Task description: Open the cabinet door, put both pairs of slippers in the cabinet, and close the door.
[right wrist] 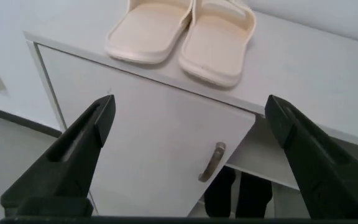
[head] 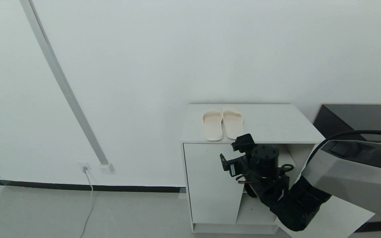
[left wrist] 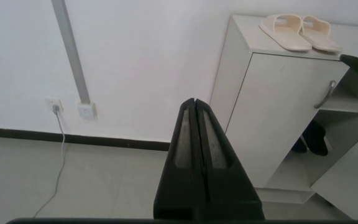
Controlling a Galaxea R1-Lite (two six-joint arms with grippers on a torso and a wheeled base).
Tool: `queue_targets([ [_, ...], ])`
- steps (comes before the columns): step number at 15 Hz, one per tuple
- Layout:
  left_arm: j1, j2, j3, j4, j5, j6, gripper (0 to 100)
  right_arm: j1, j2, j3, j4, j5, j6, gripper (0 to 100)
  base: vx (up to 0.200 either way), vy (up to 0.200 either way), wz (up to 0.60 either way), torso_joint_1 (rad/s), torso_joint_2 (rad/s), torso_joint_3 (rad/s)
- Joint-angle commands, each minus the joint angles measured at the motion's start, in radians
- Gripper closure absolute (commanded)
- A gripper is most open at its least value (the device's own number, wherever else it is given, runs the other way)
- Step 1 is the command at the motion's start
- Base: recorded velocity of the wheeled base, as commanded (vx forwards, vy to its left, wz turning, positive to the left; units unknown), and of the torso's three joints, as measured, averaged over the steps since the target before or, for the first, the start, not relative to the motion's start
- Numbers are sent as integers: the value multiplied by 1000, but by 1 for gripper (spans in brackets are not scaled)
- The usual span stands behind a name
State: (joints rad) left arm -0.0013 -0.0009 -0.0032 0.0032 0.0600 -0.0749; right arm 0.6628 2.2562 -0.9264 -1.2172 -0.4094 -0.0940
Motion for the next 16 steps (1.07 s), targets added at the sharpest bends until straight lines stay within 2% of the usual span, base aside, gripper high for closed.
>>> queue_targets([
  [1,1,1,0,0,0,0,100,23,-121,-154,242,-8,89,0,0,0,0,0,0,0],
  [3,1,1,0,0,0,0,100,40,-155,-287,464,-48,160,0,0,0,0,0,0,0],
  [6,0,1,0,0,1,1,100,66,-148,-379,611,-108,292,0,0,0,0,0,0,0],
  [11,1,1,0,0,0,3,100,63,-107,-374,621,-138,333,0,0,0,0,0,0,0],
  [16,0,1,0,0,-2,4,100,54,-66,-373,588,-140,333,0,200,0,0,-3,-1,3],
])
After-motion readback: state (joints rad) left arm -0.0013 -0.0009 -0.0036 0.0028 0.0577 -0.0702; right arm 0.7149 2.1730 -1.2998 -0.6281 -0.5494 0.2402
